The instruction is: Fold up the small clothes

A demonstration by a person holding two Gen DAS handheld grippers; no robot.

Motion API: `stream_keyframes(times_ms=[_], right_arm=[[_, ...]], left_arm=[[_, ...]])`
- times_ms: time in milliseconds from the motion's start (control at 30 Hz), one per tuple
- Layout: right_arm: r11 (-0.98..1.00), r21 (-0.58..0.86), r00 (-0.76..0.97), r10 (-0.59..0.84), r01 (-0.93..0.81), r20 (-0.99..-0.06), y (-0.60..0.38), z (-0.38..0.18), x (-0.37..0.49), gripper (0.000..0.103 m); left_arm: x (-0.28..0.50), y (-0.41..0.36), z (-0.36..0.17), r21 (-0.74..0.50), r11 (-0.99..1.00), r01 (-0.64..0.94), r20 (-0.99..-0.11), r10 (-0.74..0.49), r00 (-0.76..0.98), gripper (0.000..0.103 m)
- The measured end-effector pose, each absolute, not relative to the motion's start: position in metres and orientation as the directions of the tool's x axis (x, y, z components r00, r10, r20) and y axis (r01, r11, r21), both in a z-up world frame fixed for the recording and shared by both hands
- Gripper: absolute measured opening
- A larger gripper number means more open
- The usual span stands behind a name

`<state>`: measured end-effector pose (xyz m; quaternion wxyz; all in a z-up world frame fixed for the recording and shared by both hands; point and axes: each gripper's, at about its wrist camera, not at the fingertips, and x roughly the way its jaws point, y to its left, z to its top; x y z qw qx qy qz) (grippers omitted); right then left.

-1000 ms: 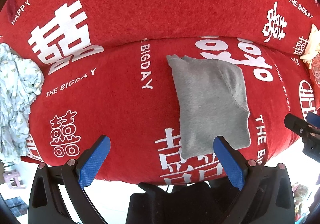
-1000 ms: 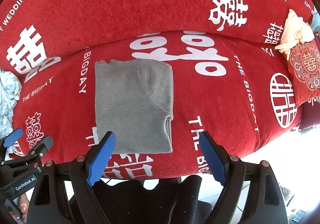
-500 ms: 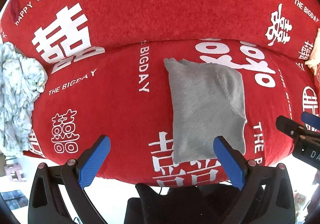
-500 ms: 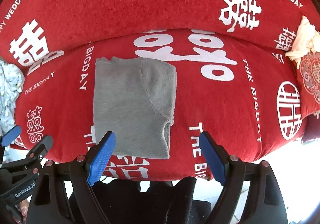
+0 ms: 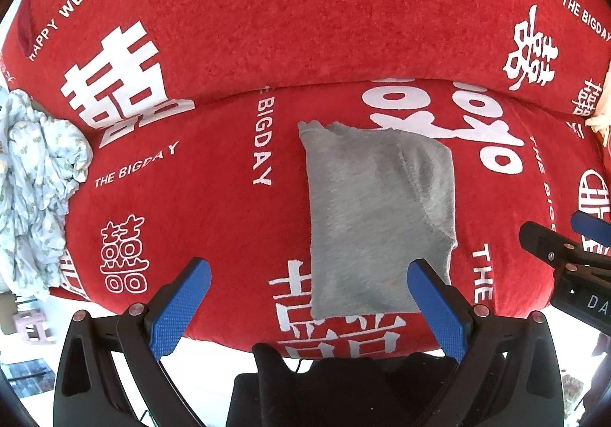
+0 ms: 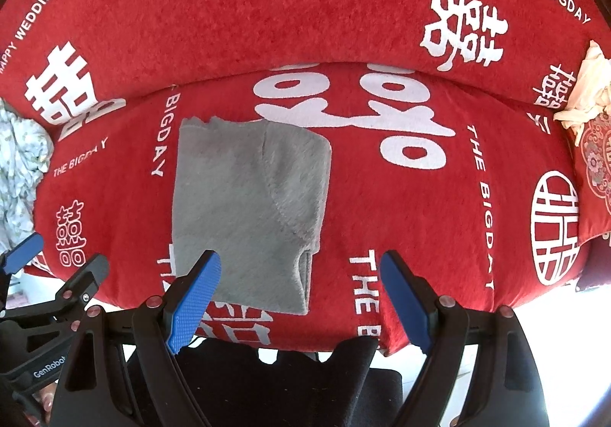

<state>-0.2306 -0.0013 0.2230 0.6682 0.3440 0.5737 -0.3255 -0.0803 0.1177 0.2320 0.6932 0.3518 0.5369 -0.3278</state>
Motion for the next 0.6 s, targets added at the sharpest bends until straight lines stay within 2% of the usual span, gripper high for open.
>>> stream_keyframes(times_ms=[600], right_arm=[[0.578, 0.077, 0.123, -0.041, 0.813, -0.992, -0.0079, 0.2256, -0.2297, 0.088]], left_arm=[[-0.0853, 0.1090, 0.2342, 0.131, 0.536, 0.834, -0.974, -0.087, 0.209, 0.103]])
